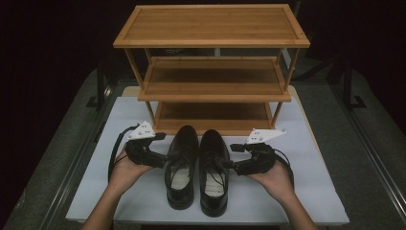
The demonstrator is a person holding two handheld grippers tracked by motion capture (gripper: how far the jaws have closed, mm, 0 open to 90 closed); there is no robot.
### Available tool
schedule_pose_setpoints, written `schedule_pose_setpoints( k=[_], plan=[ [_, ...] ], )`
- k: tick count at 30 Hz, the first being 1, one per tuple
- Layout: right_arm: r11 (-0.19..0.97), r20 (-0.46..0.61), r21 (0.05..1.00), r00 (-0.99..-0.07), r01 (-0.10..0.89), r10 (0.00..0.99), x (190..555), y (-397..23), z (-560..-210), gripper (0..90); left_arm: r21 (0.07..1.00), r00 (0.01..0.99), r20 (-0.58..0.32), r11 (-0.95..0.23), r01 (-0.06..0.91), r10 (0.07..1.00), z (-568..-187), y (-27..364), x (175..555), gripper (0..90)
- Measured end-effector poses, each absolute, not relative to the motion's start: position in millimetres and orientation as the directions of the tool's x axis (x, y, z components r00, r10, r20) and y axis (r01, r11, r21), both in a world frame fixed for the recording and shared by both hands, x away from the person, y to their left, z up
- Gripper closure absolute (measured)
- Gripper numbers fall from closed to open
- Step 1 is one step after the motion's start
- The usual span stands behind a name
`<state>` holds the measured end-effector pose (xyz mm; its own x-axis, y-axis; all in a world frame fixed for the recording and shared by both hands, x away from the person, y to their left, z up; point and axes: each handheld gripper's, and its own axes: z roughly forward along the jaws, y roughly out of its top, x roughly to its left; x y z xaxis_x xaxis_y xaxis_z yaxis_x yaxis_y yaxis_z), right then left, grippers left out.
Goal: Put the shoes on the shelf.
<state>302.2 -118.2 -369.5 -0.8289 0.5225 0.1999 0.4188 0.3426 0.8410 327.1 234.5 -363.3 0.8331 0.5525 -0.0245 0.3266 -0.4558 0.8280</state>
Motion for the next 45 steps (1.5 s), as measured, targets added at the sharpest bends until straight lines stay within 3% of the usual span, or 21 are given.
schedule_pose_setpoints(
  k=[7, 17, 28, 36, 40, 41, 45],
  plan=[
    [0.353, 0.198, 0.839, -0.836, 0.415, 0.511, 306, -107, -371, 30.9, 0.819, 0.828, -0.017, -0.467, 0.333, 0.56, -373, 229, 325, 14.5],
    [0.372, 0.201, 0.828, -0.841, 0.42, 0.502, 306, -97, -379, 30.5, 0.825, 0.828, -0.022, -0.458, 0.332, 0.56, -381, 226, 321, 23.2],
    [0.395, 0.186, 0.815, -0.836, 0.424, 0.516, 308, -95, -391, 34.1, 0.827, 0.866, -0.073, -0.455, 0.329, 0.495, -386, 227, 318, 51.2],
    [0.429, 0.177, 0.801, -0.85, 0.417, 0.496, 305, -93, -396, 45.2, 0.822, 0.867, -0.071, -0.463, 0.331, 0.493, -384, 226, 315, 57.6],
    [0.418, 0.179, 0.813, -0.857, 0.405, 0.483, 303, -94, -393, 56.6, 0.822, 0.869, -0.07, -0.465, 0.328, 0.49, -381, 228, 312, 68.1],
    [0.418, 0.18, 0.815, -0.862, 0.4, 0.474, 302, -94, -392, 62.3, 0.824, 0.868, -0.067, -0.463, 0.326, 0.492, -380, 228, 311, 75.5],
    [0.42, 0.175, 0.819, -0.867, 0.391, 0.467, 300, -95, -391, 72.7, 0.819, 0.865, -0.034, -0.483, 0.311, 0.5, -377, 227, 307, 84.0]
  ],
)
